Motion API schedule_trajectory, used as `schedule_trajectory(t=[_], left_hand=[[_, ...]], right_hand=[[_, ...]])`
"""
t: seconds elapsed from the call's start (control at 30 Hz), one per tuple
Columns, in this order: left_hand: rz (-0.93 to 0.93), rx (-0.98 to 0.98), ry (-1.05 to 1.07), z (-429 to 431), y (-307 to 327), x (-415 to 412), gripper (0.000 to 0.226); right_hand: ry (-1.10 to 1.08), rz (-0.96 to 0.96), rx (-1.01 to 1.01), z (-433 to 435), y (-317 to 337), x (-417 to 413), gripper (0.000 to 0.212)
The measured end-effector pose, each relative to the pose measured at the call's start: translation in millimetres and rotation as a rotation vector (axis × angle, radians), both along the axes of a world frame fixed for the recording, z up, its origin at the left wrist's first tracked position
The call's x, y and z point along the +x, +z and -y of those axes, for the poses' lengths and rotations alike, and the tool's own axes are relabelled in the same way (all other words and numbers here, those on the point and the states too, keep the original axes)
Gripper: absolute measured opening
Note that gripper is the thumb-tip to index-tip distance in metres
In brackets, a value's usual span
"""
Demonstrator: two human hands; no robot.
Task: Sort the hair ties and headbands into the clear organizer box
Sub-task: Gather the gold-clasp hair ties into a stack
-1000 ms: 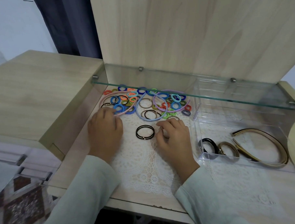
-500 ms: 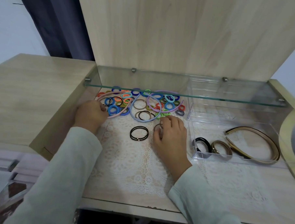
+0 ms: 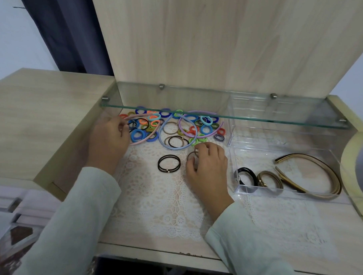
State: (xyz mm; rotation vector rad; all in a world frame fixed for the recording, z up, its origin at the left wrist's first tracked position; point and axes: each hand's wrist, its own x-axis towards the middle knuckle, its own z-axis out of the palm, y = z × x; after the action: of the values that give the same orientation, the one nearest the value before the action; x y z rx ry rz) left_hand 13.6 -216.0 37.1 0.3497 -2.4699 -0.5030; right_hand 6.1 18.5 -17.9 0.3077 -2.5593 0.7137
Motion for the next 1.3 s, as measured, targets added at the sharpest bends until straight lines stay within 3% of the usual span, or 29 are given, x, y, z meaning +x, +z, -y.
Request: schedule_trajectory(t=[0.2, 0.37, 0.57, 0.73, 1.0, 1.3], left_hand=[[-0.029, 0.092, -0.047, -24.0, 20.1, 19.6, 0.018], [-0.099, 0.218, -0.244, -47.4, 28.1, 26.7, 0.015], [0.040, 0.362, -0.384, -53.4, 9.5, 15.4, 0.013], [0.252, 0.249, -0.497, -63.1, 12.9, 12.7, 0.015], [0.502, -0.029, -0.478, -75.1, 17.6, -7.4, 0.016], [0.529, -0.139, -0.505, -72.7, 8.0, -14.6, 0.016]], right_hand=[[-0.002, 0.017, -0.001, -0.9, 0.1, 0.7, 0.025], [-0.006, 0.011, -0.013, -1.3, 0.8, 1.6, 0.023], [-0.004, 0.024, -0.015, -1.6, 1.1, 1.3, 0.024], [-0.002, 0.018, -0.014, -1.4, 3.0, 2.5, 0.024], [-0.010, 0.025, -0.011, -0.8, 2.5, 2.1, 0.023], [-0.001, 0.025, -0.013, -0.6, 3.0, 1.4, 0.021]])
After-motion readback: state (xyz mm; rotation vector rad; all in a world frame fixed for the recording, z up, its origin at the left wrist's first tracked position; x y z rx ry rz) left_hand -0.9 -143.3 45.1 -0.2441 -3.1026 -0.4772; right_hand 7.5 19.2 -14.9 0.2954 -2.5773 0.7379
